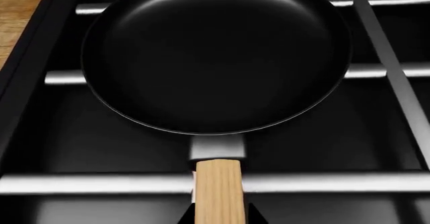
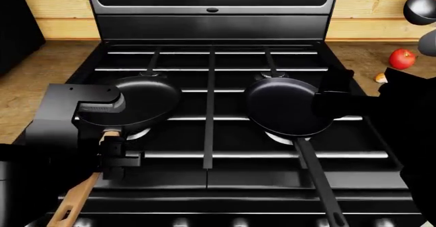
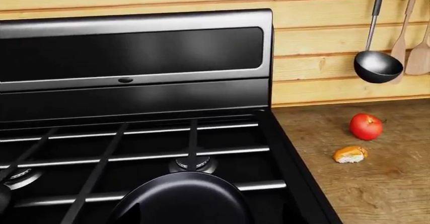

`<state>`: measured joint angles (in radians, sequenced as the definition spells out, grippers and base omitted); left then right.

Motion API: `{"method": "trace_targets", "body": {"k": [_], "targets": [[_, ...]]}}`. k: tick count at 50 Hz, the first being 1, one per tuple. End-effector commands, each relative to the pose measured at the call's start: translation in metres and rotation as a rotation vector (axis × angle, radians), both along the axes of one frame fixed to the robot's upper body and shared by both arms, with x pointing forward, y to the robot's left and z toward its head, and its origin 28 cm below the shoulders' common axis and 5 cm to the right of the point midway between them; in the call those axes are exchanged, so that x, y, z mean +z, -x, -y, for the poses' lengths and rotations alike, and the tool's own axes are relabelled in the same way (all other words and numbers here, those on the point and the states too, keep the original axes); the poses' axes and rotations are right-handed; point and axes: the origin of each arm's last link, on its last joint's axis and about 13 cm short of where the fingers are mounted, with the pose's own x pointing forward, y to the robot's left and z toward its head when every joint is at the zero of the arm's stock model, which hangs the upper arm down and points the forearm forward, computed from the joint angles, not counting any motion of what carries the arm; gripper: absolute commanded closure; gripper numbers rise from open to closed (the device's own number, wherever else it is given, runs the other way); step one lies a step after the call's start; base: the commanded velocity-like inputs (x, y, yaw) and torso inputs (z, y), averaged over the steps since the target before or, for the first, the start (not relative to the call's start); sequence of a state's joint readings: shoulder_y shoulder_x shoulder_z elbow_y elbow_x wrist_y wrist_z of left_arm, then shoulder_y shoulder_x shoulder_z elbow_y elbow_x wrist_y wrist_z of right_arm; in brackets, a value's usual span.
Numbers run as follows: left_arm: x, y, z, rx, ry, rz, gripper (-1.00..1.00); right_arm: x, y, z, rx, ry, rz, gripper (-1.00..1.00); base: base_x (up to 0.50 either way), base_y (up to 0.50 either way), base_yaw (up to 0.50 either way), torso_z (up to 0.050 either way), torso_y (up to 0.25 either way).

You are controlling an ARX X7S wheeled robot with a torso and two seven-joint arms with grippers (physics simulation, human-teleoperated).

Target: Place both pans onto different burners. Then place the tomato and the sushi on different pans.

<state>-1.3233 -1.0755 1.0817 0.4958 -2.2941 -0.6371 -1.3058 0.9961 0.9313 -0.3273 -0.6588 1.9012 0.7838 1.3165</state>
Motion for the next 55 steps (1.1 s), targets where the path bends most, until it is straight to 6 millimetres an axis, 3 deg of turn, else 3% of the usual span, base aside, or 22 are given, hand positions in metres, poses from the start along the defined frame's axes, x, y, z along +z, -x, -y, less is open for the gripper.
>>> {"method": "trace_targets", "body": {"k": [1, 2, 3, 22, 55], "targets": [[0.007, -0.005, -0.003, 0.022, -0.006, 0.061, 1.0, -0.002, -0.001, 0.0, -0.002, -0.001, 0.001, -1.0, 0.0, 0.0, 0.0, 0.0, 0.0], [0.008, -0.005, -0.003, 0.022, -0.009, 0.064, 1.0, -0.002, -0.001, 0.0, -0.001, 0.0, 0.001, -1.0, 0.0, 0.0, 0.0, 0.0, 0.0], [0.01, -0.006, -0.003, 0.028, -0.008, 0.076, -1.0, -0.002, -0.001, 0.0, -0.001, -0.002, 0.001, -1.0, 0.0, 0.0, 0.0, 0.0, 0.0], [0.051, -0.005, -0.001, 0.036, 0.006, 0.262, -1.0, -0.004, -0.007, -0.001, -0.027, 0.062, -0.04, -1.0, 0.0, 0.0, 0.0, 0.0, 0.0], [0.048, -0.014, 0.001, 0.023, 0.008, 0.267, -1.0, -0.011, -0.019, 0.0, -0.019, 0.115, -0.093, -1.0, 0.0, -0.47, 0.0, 0.0, 0.0]]}}
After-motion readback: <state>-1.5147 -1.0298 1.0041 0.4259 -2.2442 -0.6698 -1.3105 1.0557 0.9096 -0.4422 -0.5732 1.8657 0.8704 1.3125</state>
